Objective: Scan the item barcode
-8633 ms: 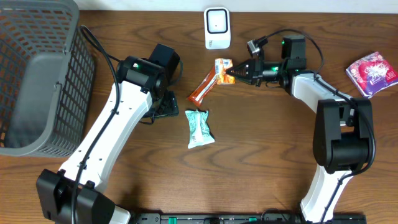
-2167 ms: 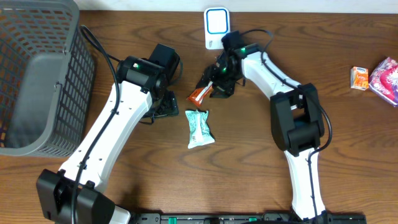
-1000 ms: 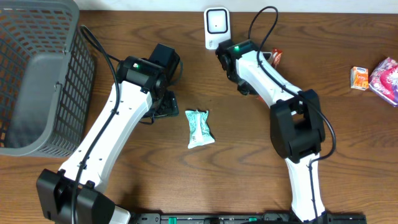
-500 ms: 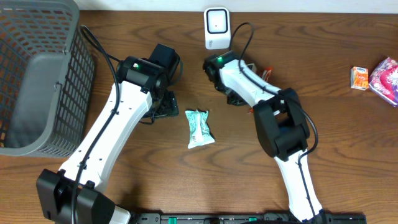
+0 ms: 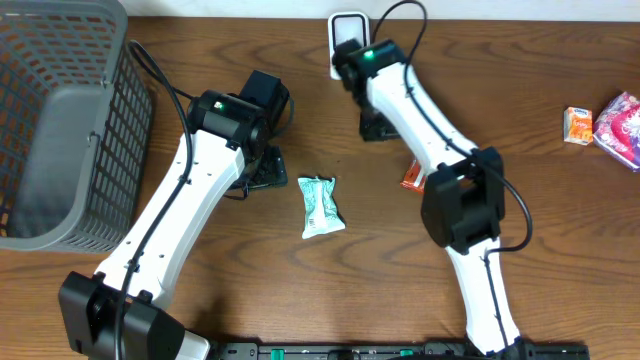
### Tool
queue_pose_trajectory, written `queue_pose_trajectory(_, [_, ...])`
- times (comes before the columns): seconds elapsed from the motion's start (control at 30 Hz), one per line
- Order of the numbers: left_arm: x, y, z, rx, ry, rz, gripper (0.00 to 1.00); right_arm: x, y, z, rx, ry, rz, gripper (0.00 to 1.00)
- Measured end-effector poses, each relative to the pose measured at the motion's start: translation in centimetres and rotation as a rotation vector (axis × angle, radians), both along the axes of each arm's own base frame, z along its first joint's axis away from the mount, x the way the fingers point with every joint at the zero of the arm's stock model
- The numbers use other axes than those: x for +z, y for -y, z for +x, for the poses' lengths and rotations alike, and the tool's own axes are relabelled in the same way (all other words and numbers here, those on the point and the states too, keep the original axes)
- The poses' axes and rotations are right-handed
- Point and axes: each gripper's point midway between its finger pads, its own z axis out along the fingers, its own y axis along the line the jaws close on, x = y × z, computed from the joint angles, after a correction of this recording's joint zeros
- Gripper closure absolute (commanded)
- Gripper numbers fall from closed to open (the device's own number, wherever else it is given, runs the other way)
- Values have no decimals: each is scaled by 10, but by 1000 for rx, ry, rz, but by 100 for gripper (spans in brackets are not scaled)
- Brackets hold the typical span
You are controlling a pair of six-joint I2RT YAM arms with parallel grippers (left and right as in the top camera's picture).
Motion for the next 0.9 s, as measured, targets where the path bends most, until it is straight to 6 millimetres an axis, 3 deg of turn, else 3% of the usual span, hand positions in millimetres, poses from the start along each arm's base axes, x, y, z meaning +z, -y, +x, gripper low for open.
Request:
queue_pose_trajectory(0.2, [0, 0, 0, 0, 0, 0, 2, -8, 9, -7, 5, -123, 142, 30])
queue_pose_trajectory(0.27, [0, 0, 0, 0, 0, 0, 2, -13, 14, -13, 1, -160, 148, 18])
queue_pose_trajectory(0.37, [0, 0, 0, 0, 0, 0, 2, -28, 25, -23, -15, -209, 125, 17])
queue_pose_trajectory(0.53, [0, 0, 0, 0, 0, 0, 2, -48, 40, -20, -48, -181, 73, 28])
queue_pose_trajectory(0.7, [0, 0, 0, 0, 0, 0, 2, -62, 52, -16, -85, -154, 55, 55])
queue_pose_trajectory(0.9, [0, 0, 0, 0, 0, 0, 2, -71, 58, -16, -91, -146, 39, 68])
